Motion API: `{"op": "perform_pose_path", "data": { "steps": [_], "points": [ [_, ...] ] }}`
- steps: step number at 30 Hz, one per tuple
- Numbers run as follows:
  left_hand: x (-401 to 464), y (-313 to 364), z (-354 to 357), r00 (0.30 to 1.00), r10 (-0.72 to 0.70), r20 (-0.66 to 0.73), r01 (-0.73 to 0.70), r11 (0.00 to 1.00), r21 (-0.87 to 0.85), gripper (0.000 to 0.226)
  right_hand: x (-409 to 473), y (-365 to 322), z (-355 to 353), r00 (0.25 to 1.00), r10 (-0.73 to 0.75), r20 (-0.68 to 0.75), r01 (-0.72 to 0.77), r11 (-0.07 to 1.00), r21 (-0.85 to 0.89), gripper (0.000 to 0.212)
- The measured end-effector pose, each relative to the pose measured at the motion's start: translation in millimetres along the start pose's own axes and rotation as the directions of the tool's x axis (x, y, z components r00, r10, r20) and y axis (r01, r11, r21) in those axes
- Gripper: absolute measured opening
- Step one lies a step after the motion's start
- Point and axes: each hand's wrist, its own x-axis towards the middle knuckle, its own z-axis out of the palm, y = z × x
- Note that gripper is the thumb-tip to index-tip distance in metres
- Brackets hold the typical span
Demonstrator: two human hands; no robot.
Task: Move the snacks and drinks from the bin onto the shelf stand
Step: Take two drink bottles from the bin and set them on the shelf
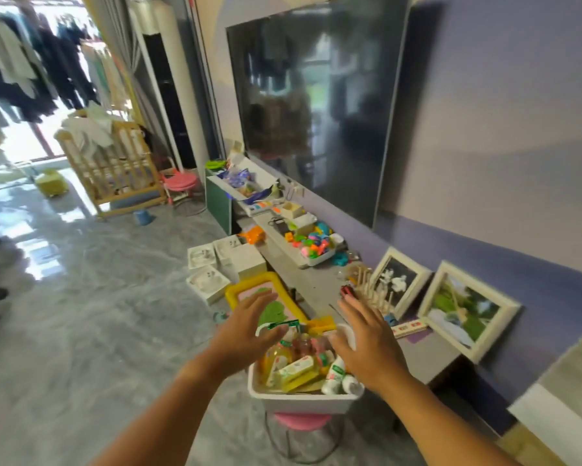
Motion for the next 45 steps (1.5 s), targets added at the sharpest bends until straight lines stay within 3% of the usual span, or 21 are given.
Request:
{"op": "perform_pose_path", "data": {
  "steps": [3,9,15,21,29,37,41,45],
  "points": [
    [1,-38,-13,1.000,-0.012,-0.002,0.012,1.000,0.008,0.077,19,-17,40,0.998,0.030,0.059,-0.031,0.999,0.015,0.075],
    [32,-103,12,0.993,-0.085,0.082,0.083,0.996,0.027,0.092,54,1,102,0.980,0.129,0.154,-0.134,0.991,0.021,0.075],
    [106,-151,60,0.961,-0.136,0.239,0.129,0.991,0.048,0.074,100,49,165,0.937,0.296,0.184,-0.314,0.947,0.074,0.067],
    [162,-193,137,0.898,-0.118,0.424,0.100,0.993,0.064,0.079,100,98,235,0.826,0.481,0.295,-0.525,0.846,0.091,0.075],
    [161,-273,230,0.797,-0.093,0.596,0.046,0.995,0.094,0.067,83,112,342,0.619,0.655,0.434,-0.756,0.646,0.102,0.086],
    [155,-314,266,0.795,0.078,0.602,-0.146,0.987,0.065,0.084,81,94,412,0.487,0.810,0.326,-0.867,0.492,0.071,0.106],
    [159,-327,275,0.781,0.158,0.605,-0.234,0.971,0.049,0.097,83,88,429,0.485,0.840,0.244,-0.875,0.471,0.115,0.119],
    [152,-337,290,0.785,0.166,0.597,-0.236,0.971,0.041,0.109,84,90,442,0.481,0.863,0.158,-0.876,0.464,0.132,0.121]
  ]
}}
